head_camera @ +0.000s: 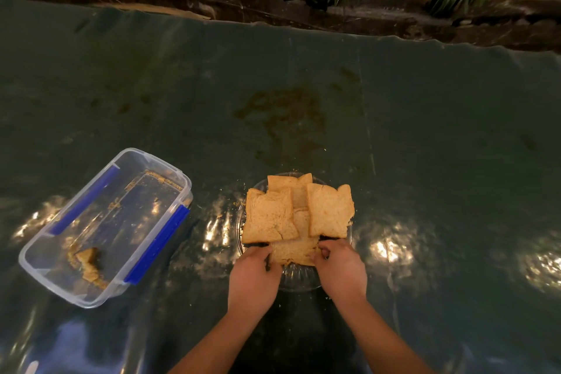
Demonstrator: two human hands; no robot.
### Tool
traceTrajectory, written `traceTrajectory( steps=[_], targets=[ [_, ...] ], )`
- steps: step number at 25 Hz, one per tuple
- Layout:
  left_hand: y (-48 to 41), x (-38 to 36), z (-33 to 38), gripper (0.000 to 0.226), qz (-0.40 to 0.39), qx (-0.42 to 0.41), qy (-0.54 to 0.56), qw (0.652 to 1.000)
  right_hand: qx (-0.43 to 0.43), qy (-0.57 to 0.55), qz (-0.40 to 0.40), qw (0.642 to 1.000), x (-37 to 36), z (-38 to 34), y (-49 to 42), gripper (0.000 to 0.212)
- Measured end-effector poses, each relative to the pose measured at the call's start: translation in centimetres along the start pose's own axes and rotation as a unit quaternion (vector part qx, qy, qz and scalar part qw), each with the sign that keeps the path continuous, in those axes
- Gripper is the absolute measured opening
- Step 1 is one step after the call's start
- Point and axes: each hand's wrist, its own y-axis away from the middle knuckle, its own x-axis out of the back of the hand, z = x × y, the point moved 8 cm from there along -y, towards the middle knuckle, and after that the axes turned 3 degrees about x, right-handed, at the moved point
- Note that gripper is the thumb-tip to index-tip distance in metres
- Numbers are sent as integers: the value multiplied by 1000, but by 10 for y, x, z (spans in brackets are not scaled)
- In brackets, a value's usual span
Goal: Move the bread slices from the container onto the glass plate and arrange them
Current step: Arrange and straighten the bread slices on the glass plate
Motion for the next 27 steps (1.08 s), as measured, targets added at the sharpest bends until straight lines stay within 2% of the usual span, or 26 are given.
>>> traceTrajectory(
  steps=[4, 9, 13, 15, 17, 19, 22, 27],
  targets=[
    [8, -1, 2, 23, 3, -36, -17, 999, 15, 12, -4, 1000, 1, -2, 3, 15],
    [9, -2, -1, 26, -3, -38, -27, 999, 38, 49, -12, 998, 1, -2, 4, 16],
    [9, -2, -1, 31, -14, -54, -44, 997, 42, 37, -23, 998, 3, -5, 6, 20],
    [8, 5, 6, 32, 10, -95, -70, 993, 27, -11, 16, 999, 15, -1, 8, 11],
    [6, 15, 16, 37, 52, -150, -113, 981, -2, -75, 89, 993, 34, 9, 8, 6],
    [1, 18, 23, 46, 71, -185, -173, 965, -21, -108, 126, 986, 44, 18, 3, 19],
    [-9, 4, 27, 65, 34, -200, -264, 943, -35, -81, 86, 992, 40, 20, -11, 42],
    [-28, -8, 27, 70, -10, -184, -278, 943, -84, -115, 68, 987, 37, 25, -27, 45]
  ],
)
